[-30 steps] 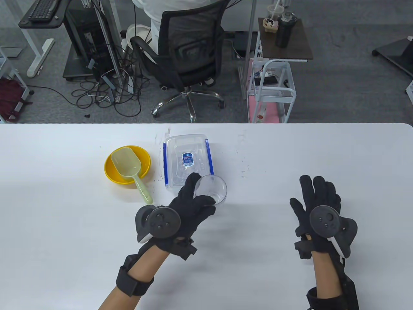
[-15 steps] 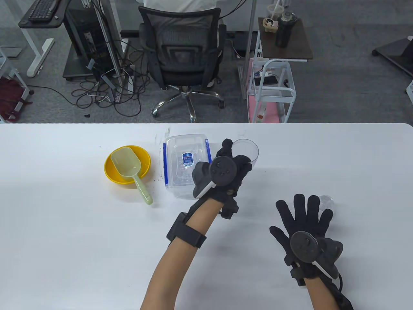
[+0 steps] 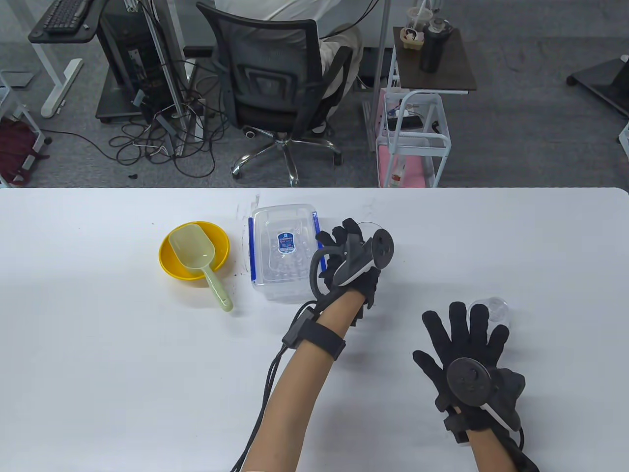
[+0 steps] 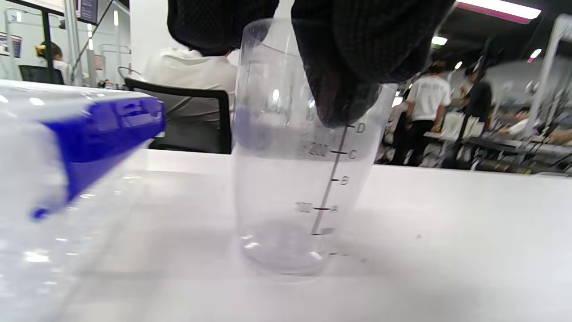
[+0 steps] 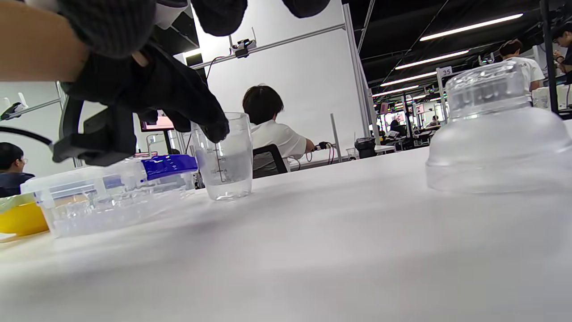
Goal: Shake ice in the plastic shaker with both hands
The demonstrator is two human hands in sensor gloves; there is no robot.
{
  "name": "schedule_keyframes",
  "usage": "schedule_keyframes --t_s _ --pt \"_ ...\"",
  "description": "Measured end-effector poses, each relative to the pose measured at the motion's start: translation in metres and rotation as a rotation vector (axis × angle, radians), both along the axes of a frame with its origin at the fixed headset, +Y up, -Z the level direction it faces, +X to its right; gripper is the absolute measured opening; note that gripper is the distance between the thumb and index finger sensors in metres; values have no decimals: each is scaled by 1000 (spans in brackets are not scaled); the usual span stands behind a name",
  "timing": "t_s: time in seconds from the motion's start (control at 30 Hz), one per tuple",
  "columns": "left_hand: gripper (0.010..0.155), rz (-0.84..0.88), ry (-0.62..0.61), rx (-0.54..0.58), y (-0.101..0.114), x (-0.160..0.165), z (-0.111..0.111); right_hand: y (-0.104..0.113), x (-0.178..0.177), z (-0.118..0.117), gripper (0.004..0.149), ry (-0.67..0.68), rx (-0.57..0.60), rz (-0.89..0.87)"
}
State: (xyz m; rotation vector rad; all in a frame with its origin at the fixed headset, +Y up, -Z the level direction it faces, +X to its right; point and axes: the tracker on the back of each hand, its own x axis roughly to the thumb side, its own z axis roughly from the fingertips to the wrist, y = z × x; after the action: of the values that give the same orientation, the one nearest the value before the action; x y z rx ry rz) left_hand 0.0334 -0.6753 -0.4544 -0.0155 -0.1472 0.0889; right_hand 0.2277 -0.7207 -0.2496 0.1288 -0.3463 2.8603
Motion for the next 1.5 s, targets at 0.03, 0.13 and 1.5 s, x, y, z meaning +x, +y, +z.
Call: schedule_keyframes --t_s 0.03,0.13,1.5 --pt "36 -10 15 -17 2 -2 -1 -1 -2 0 101 7 -4 2" --pt "36 15 -6 -21 1 -9 -3 -1 -6 0 101 21 -7 19" --pt "88 214 78 -416 -34 -174 17 -14 -25 -1 102 93 -96 10"
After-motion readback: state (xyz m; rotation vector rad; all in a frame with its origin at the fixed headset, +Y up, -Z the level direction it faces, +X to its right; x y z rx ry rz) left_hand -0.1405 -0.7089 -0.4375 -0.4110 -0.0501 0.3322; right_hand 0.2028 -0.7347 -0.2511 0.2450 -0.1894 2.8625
